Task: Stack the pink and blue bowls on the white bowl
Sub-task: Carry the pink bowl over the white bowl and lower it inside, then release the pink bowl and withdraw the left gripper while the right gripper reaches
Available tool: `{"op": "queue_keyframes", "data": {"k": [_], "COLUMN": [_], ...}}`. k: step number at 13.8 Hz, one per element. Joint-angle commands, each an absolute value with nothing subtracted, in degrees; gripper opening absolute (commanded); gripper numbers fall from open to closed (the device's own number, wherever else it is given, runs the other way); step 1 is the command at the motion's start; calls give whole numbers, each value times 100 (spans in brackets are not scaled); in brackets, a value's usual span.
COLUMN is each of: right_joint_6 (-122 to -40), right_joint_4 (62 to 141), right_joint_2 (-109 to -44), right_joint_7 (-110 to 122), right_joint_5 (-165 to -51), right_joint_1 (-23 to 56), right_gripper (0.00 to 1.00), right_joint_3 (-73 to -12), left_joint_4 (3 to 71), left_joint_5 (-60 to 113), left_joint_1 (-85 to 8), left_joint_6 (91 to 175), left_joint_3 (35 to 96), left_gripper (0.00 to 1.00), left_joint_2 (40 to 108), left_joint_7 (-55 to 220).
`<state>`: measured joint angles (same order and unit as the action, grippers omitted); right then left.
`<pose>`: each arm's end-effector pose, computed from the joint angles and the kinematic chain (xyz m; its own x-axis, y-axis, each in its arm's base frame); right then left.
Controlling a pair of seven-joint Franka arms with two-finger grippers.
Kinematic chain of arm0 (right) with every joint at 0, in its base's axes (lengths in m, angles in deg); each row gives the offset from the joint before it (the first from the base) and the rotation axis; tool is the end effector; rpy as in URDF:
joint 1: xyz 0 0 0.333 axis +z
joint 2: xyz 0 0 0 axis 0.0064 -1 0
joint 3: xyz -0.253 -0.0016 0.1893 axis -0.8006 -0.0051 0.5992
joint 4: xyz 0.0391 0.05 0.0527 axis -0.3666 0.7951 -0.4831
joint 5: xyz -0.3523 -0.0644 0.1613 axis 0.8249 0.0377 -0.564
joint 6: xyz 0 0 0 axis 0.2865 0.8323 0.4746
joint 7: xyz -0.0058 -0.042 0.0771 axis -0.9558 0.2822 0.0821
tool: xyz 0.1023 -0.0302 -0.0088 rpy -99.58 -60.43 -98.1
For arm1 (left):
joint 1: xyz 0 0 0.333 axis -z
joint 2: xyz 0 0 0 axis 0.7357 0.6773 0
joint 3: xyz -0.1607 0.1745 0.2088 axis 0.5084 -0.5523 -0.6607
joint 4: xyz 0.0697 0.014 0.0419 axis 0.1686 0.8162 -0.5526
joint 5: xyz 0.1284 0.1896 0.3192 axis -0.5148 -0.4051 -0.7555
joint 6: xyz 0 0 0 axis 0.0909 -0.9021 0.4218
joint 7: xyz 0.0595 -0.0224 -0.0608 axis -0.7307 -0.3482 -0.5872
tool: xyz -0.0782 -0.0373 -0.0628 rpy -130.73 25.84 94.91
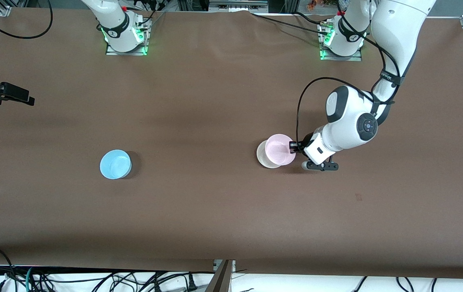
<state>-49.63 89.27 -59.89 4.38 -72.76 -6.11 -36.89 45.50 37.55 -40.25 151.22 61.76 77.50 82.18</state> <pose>0.5748 -0.0519 0.5812 0.9883 -0.0292 -0.1499 -0.0360 -0.9984 -0.0425 0.5916 -0.2283 0.2464 0.9933 0.0040 -0.1158 0.0432 -0.9401 0.3381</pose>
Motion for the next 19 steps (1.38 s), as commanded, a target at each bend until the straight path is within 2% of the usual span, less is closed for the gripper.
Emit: {"op": "queue_keyframes", "data": {"k": [1,12,19], "right_joint_6": [-4926,-4918,-4926], "right_joint_4": [8807,8807,8807], "right_joint_2": [-6031,-6040,-6040], "right_joint_7": [422,396,404], "right_joint_5": [-7264,-7273,-7273], "right_joint_1": [-634,-634,-634], "right_gripper": [99,99,99], "right_joint_3": [-3667,-3667,-3667], "left_joint_4": [4513,4495,4434], "left_joint_5": [3527,3518,2876], "left_joint_1": [-3972,-3779,-3779], "left_joint_6": [15212,15415,15529], "left_joint_3": [6182,6190,6234], "left_gripper": [0,0,1], "left_joint_2": [7853,8028,8196], "left_joint_7": [8083,7793,7126]}}
